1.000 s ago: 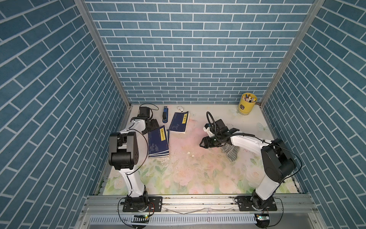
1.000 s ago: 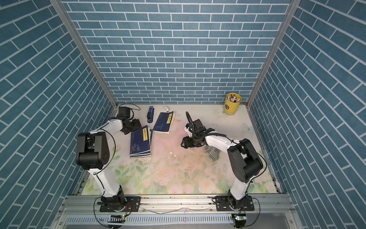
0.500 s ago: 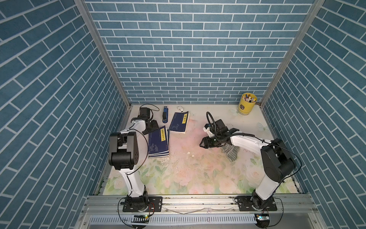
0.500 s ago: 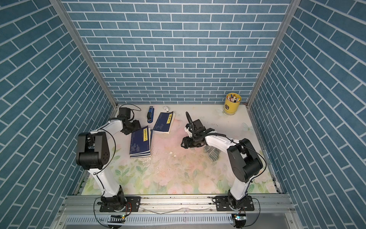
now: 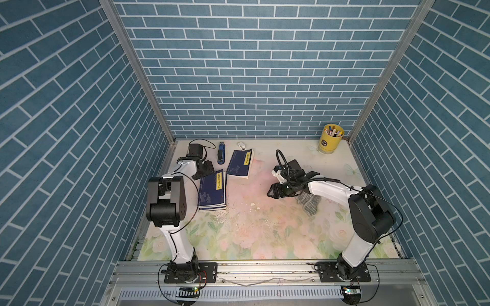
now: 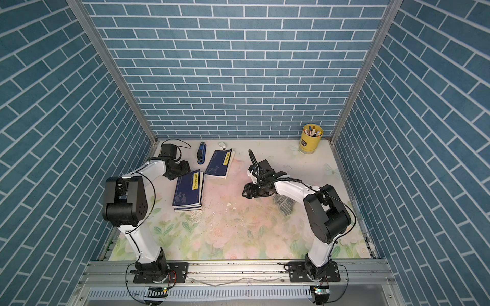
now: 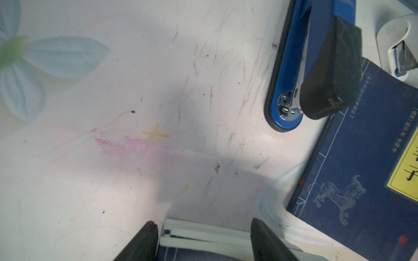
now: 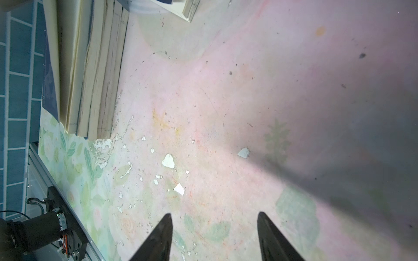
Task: Wipe the cover of the book
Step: Place the book on the book.
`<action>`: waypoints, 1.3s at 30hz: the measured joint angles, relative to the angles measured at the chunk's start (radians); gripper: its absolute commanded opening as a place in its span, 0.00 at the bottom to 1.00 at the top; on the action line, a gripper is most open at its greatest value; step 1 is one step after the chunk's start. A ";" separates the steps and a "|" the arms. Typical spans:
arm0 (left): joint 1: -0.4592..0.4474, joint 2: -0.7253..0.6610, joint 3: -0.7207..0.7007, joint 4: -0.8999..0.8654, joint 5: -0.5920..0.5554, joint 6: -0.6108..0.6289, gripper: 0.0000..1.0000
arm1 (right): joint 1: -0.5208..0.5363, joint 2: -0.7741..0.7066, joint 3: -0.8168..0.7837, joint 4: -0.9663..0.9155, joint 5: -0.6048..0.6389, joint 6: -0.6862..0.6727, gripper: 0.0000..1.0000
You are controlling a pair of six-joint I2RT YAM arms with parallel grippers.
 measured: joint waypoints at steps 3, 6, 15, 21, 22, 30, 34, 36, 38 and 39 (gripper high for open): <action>-0.002 -0.008 -0.017 0.002 0.006 -0.006 0.70 | 0.000 0.001 0.000 0.000 0.000 0.000 0.60; -0.002 -0.019 -0.033 0.002 0.008 -0.014 0.71 | 0.000 0.001 0.000 0.000 0.000 0.000 0.60; -0.002 -0.066 -0.044 0.006 -0.026 -0.027 0.74 | 0.000 0.009 0.000 0.000 -0.001 0.000 0.60; -0.002 -0.119 -0.050 0.009 -0.080 -0.035 0.75 | 0.000 0.009 0.001 0.000 -0.001 0.000 0.60; -0.002 -0.139 -0.060 0.012 -0.085 -0.039 0.75 | 0.000 0.009 0.002 0.000 -0.001 0.000 0.60; -0.004 -0.356 -0.292 0.016 -0.119 -0.081 0.79 | 0.000 0.027 0.041 -0.004 -0.002 0.000 0.60; -0.004 -0.476 -0.432 0.014 -0.077 -0.117 0.81 | 0.000 0.047 0.057 -0.006 -0.006 0.000 0.60; -0.005 -0.531 -0.485 0.021 -0.044 -0.136 0.82 | 0.000 0.057 0.061 -0.008 -0.010 0.000 0.60; -0.005 -0.571 -0.521 0.024 -0.021 -0.151 0.82 | 0.000 0.064 0.063 -0.008 -0.010 0.000 0.60; -0.005 -0.583 -0.534 0.029 -0.013 -0.155 0.82 | 0.000 0.064 0.063 -0.009 -0.011 0.000 0.60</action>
